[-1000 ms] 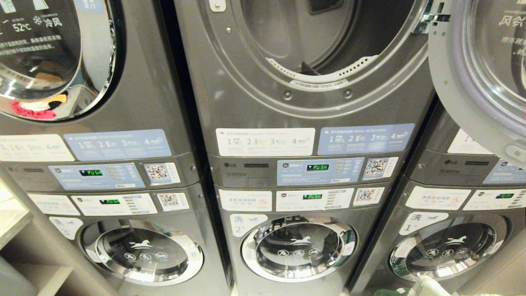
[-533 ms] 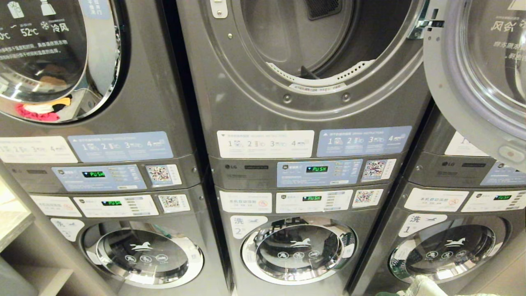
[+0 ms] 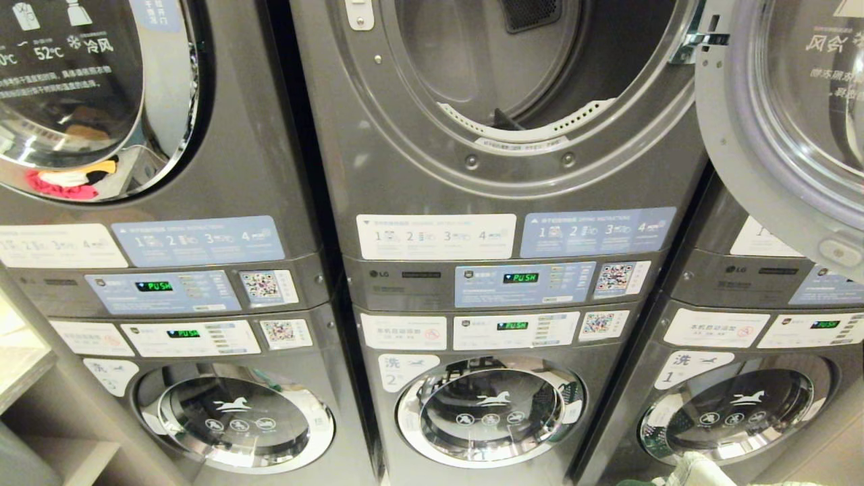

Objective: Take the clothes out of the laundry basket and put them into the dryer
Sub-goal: Put the clothes in the dryer

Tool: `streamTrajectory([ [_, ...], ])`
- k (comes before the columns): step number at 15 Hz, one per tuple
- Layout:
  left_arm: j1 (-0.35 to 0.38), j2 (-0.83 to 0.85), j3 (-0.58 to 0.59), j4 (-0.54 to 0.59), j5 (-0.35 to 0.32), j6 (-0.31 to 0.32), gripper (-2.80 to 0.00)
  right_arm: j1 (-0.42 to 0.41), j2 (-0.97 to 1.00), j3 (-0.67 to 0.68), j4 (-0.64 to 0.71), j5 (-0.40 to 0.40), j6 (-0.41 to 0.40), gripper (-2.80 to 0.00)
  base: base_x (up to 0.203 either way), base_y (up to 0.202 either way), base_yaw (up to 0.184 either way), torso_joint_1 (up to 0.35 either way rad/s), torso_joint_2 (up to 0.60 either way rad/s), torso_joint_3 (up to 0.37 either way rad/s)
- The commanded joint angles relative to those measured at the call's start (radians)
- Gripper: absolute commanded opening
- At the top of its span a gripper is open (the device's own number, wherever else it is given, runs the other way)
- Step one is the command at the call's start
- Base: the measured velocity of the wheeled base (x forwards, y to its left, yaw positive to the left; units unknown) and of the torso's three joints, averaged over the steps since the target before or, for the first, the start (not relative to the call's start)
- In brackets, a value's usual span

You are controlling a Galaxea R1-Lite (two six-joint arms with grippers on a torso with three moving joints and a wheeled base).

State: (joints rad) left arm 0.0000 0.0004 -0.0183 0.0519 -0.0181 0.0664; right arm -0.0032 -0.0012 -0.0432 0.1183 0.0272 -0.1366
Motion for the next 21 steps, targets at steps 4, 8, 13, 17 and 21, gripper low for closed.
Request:
streamTrajectory([
  [4, 0.000, 0.000, -0.002, 0.000, 0.000, 0.000, -2.80, 0.000, 0.001, -0.001, 0.003, 0.000, 0.000, -2.80, 0.000, 0.000, 0.000, 0.062, -0.10, -0.055],
  [8, 0.000, 0.000, -0.002, 0.000, 0.000, 0.000, -2.80, 0.000, 0.001, -0.001, 0.003, -0.001, 0.005, -2.80, 0.000, 0.000, 0.000, 0.069, -0.13, -0.065],
  [13, 0.000, 0.000, -0.002, 0.000, -0.002, 0.000, -2.80, 0.000, 0.001, 0.000, 0.003, -0.001, 0.008, -2.80, -0.003, -0.008, 0.159, 0.090, -0.16, -0.087],
  [17, 0.000, 0.000, -0.001, 0.000, 0.000, -0.002, -2.80, 0.000, 0.001, 0.000, 0.003, -0.001, 0.008, -2.80, 0.001, -0.008, 0.175, 0.061, -0.14, -0.057],
  [21, 0.000, 0.000, 0.000, 0.000, 0.001, -0.002, -2.80, 0.000, 0.001, 0.000, 0.003, -0.003, 0.009, -2.80, 0.000, -0.001, 0.015, 0.001, 0.00, 0.001],
])
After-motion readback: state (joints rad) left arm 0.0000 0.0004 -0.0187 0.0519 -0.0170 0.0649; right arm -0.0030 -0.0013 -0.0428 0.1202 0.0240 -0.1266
